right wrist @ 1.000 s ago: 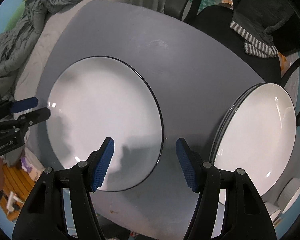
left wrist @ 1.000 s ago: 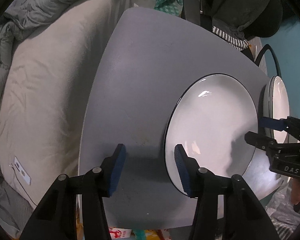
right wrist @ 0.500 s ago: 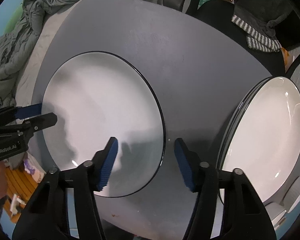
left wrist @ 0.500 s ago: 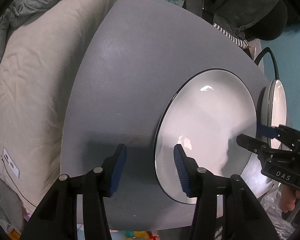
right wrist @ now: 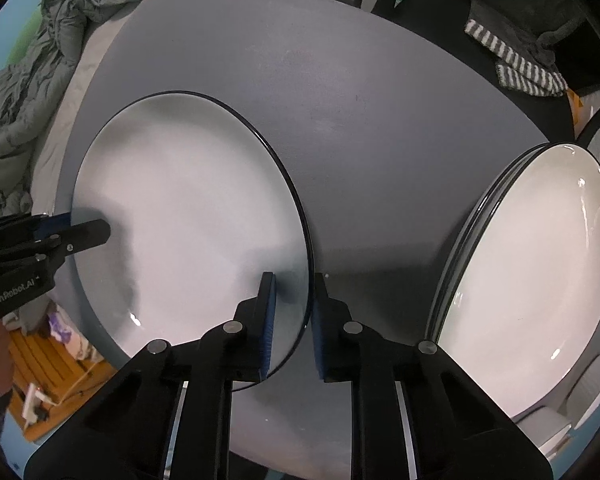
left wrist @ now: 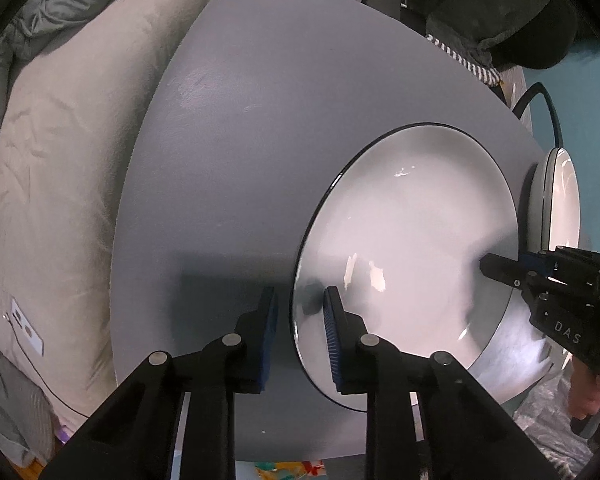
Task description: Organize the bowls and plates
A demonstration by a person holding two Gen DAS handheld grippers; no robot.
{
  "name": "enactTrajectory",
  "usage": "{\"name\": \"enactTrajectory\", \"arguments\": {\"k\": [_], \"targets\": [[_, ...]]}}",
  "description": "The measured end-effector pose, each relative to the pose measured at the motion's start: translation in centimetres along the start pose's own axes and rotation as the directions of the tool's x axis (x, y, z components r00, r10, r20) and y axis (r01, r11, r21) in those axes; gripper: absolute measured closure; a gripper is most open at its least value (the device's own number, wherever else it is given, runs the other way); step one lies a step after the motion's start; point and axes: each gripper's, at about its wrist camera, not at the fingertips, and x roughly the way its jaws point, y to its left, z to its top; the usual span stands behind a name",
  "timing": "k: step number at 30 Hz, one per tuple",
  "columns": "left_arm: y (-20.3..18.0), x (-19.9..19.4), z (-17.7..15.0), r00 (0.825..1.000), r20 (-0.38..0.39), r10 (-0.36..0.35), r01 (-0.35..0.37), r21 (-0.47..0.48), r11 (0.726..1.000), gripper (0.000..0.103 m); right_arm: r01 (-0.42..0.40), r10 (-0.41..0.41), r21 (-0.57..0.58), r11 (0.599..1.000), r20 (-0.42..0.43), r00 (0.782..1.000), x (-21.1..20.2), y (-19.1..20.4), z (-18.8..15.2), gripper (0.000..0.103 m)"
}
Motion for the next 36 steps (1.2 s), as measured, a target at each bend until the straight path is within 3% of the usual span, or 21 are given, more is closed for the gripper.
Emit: {"name": "enactTrajectory", "arguments": {"k": [19, 36], "targets": [[-0.9, 0.0, 0.5, 1.000, -0.025, 0.001, -0.001, -0.001, 1.000, 0.082, -0.004, 0.005, 0.043, 0.999, -0.022, 1.000, -0.2, -0.4, 0.3, 0.089], [-3.4, -1.7, 0.3, 0.999, -0.037, 0.022, -0.020, 0.058, 0.998, 0.082, 0.015, -0.010, 0.063, 0.998, -0.065, 0.998, -1.6, -1.4, -0.9, 0.090]]}}
